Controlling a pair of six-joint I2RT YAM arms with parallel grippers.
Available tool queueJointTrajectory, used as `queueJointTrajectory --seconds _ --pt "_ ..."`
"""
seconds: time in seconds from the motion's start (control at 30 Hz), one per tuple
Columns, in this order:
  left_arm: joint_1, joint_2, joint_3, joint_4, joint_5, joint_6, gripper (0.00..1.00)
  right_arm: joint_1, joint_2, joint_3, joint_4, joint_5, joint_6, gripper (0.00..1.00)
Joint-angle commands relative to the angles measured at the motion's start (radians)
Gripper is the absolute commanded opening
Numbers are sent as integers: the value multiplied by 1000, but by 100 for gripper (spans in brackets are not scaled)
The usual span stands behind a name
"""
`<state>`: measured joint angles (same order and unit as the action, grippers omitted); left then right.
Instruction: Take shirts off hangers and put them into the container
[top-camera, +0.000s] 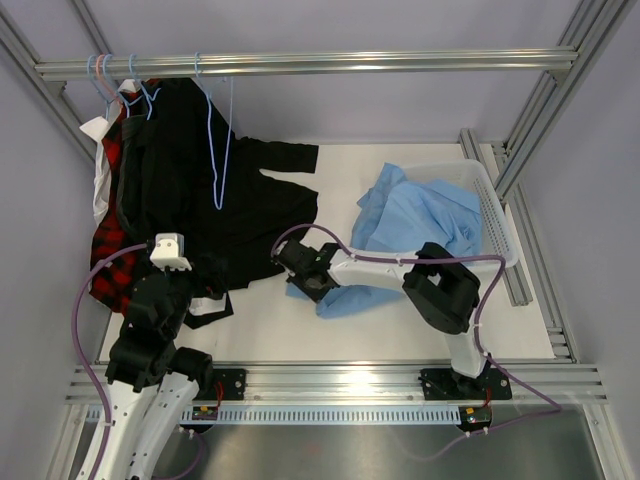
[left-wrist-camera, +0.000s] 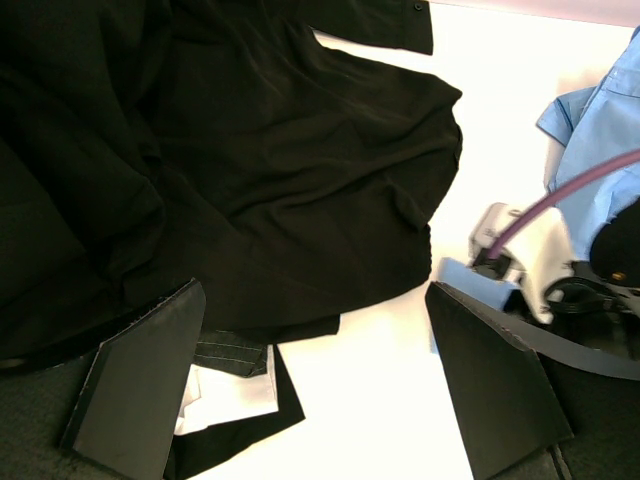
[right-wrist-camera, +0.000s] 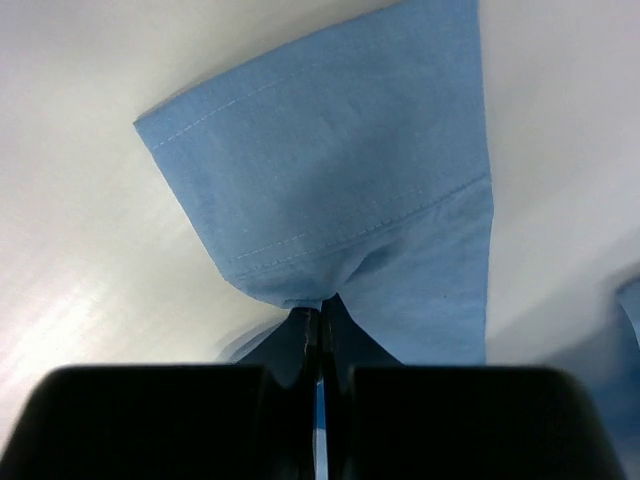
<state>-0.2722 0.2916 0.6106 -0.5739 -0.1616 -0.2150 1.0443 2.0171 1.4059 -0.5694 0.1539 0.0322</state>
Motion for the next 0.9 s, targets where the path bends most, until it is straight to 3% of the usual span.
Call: queueJointTrajectory --seconds 0.0,0.17,0.5,0.87 --pt "-4 -2 -5 60 -13 -7 99 -39 -137 -47 -49 126 -2 0" --pt "-4 -3 -6 60 -12 -7 99 -119 -302 -51 -96 234 -18 0" --pt "-4 -5 -6 60 -15 -6 99 -467 -632 21 -98 495 -81 0" --pt "-4 0 -6 62 -13 -7 99 -921 -752 25 -81 503 99 0"
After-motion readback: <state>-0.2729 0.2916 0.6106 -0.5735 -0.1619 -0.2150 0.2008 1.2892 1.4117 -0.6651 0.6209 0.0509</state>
